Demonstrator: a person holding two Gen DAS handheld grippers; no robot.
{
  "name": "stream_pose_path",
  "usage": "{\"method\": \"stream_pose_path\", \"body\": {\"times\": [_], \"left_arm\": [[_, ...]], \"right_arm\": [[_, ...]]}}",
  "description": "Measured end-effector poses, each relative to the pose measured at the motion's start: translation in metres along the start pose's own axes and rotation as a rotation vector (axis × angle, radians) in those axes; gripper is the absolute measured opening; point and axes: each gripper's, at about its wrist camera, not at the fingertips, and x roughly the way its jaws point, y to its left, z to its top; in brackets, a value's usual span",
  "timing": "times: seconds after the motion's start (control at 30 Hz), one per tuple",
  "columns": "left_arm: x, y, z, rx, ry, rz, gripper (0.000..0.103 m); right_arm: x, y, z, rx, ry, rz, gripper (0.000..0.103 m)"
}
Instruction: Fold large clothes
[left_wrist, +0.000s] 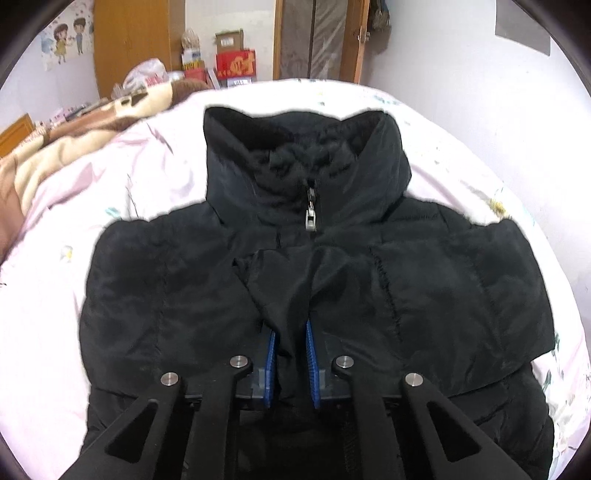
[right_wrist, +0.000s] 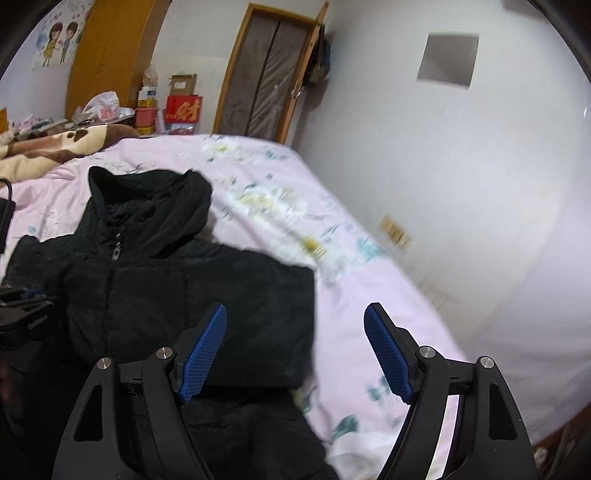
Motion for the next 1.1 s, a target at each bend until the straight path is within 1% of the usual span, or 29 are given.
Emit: {"method": "stream_pose_path", "body": {"times": [0.03,0.07,0.17,0.23,0.33,0.47,0.53,0.6,0.67,0.73,0.8,0.9,0.93,1.0,1.03,1.1], "left_arm": [[-0.004,0.001,0.002,-0.001,-0.016,-0.002,0.014],[-0.008,0.002,0.004,-0.006,-0.028,-0.005,0.014],[-0.018,0.007,0.013,-0.017,-0.063,-0.006,0.014],[-0.026,0.014,0.019,-0.030,-0.090,-0.002,0.013],[-0.037,0.026,0.025,-0.052,-0.121,-0.003,0.013],[-0.045,0.044,0.027,-0.071,-0.156,0.022,0.014],[-0.036,0.055,0.024,-0.083,-0.132,0.047,0.014],[-0.022,0.065,0.017,-0.088,-0.076,0.071,0.014],[-0.009,0.076,0.008,-0.105,-0.038,0.088,0.014],[0.000,0.085,0.001,-0.129,-0.020,0.100,0.014],[0.007,0.091,-0.002,-0.144,-0.008,0.106,0.015],[0.018,0.092,-0.005,-0.121,0.015,0.118,0.016],[0.022,0.092,-0.005,-0.108,0.022,0.126,0.018],[0.028,0.090,-0.007,-0.085,0.030,0.137,0.022],[0.032,0.091,-0.007,-0.083,0.036,0.141,0.026],[0.039,0.096,-0.009,-0.096,0.056,0.134,0.028]], "right_arm": [[-0.004,-0.001,0.002,-0.003,-0.015,-0.015,0.077],[-0.004,-0.001,0.002,-0.003,-0.015,-0.015,0.077],[-0.018,-0.002,0.015,-0.014,-0.064,-0.027,0.077],[-0.021,0.000,0.018,-0.020,-0.074,-0.022,0.077],[-0.020,0.006,0.022,-0.018,-0.075,-0.009,0.077],[-0.011,0.015,0.020,-0.019,-0.050,0.023,0.077],[-0.005,0.020,0.017,-0.018,-0.036,0.048,0.077],[0.008,0.022,0.013,0.009,-0.003,0.107,0.077],[0.032,0.019,0.008,0.061,0.059,0.193,0.077],[0.050,0.021,0.002,0.078,0.110,0.208,0.077],[0.070,0.023,-0.003,0.080,0.143,0.250,0.077],[0.093,0.029,-0.008,0.073,0.186,0.279,0.077],[0.102,0.031,-0.010,0.073,0.203,0.279,0.077],[0.115,0.036,-0.014,0.067,0.216,0.311,0.077],[0.124,0.039,-0.017,0.058,0.241,0.317,0.077],[0.137,0.044,-0.024,0.057,0.268,0.333,0.077]]}}
